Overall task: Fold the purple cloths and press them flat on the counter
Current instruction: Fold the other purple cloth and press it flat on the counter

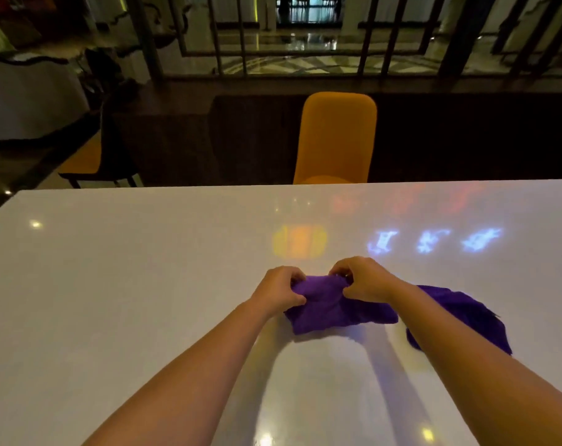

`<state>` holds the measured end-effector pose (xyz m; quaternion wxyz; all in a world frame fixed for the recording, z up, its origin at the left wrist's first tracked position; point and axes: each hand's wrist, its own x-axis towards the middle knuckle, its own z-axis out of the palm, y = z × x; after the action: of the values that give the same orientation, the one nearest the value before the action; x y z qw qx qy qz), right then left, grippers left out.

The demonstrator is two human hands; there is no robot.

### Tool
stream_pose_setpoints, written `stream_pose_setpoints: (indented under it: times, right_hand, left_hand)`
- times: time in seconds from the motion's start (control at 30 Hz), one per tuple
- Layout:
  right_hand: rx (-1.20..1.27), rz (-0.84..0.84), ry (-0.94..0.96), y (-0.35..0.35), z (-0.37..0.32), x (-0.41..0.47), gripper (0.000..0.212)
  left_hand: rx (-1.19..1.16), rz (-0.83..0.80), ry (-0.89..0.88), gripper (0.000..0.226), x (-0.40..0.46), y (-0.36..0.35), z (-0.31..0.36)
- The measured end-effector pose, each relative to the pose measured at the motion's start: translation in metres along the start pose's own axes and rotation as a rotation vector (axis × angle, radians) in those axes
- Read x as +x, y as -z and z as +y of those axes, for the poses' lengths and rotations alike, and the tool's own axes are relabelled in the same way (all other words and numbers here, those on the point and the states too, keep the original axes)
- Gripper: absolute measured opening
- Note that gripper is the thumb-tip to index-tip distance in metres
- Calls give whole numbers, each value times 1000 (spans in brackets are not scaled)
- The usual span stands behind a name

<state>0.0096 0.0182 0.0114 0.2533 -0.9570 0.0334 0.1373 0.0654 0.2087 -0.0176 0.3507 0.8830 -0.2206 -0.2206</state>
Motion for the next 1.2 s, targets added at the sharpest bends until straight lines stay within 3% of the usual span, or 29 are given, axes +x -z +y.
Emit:
stream_pose_setpoints:
  times: [0.17,0.27,0.33,0.4,0.47,0.63,0.77,0.87,0.97,1.07,1.2]
  right_hand:
    - [20,25,-83,-70,29,2,45]
    - [-104,335,-166,-102,29,1,53]
    - [-176,461,-224,-116,20,5,62]
    - [-207,447,-282,-128,12,13,70]
    - [-164,371,-363,-138,5,23,76]
    - [-123,394,-504,-158,-22,50,80]
    - [-188,343,-252,-199,-87,46,82]
    - [-224,343,-164,-224,-84,-4,79]
    - [-273,391,-368,-210,-44,-36,79]
    - [-195,367,-660,-190,-38,-4,81]
    - [-157,418,-455,-229,-122,46,76]
  left_hand:
    - [-43,13,-37,43,4,-39,-44]
    - [-188,198,-36,40,-8,-31,-81]
    - [-16,322,-4,47,-18,-15,-119]
    - [323,365,52,52,-25,4,-158]
    - [495,396,144,53,-30,16,-184]
    - [581,401,275,52,-39,5,-221]
    - [608,444,279,52,-34,4,-222]
    - [619,430,297,52,-37,2,-218]
    - [604,410,279,52,-40,6,-217]
    - [568,409,285,51,-39,5,-217]
    - [605,420,287,53,-37,3,-219]
